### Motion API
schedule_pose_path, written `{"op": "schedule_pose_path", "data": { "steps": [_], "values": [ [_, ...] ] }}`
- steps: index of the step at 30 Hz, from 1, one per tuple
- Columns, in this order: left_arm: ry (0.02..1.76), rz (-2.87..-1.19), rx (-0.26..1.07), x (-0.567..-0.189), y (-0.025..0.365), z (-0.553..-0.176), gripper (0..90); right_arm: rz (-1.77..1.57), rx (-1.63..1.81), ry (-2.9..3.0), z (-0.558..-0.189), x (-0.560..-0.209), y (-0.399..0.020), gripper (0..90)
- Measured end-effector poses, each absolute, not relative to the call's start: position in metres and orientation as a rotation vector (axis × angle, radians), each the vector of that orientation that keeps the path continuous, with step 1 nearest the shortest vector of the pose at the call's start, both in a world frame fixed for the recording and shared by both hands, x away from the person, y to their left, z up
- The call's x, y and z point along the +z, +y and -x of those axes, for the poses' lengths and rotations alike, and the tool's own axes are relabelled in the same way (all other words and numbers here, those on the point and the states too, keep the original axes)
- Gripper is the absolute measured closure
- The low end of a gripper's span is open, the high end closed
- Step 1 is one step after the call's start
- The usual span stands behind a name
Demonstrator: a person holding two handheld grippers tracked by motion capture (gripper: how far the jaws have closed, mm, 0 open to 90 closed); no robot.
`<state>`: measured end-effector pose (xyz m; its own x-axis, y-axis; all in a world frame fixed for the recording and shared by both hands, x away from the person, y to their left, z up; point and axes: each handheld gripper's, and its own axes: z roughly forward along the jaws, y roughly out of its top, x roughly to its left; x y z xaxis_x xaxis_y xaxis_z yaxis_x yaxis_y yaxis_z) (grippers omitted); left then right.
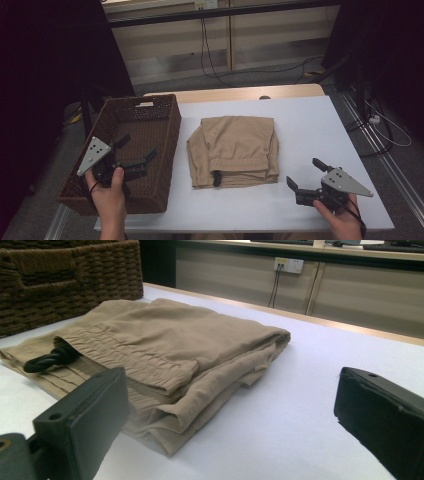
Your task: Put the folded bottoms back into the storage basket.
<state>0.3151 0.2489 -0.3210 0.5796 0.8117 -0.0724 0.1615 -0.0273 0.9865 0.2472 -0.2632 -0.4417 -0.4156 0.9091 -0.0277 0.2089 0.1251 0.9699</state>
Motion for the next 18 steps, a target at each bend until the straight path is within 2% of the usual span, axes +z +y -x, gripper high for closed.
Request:
{"op": "schedule_pose_path", "data": {
  "steps": [18],
  "values": [
    [0.847, -1.549, 0.631, -0.321, 0.248, -0.318, 1.4, -1.112, 1.261, 1.745, -0.276, -0.437, -0.253, 1.3]
  ]
}}
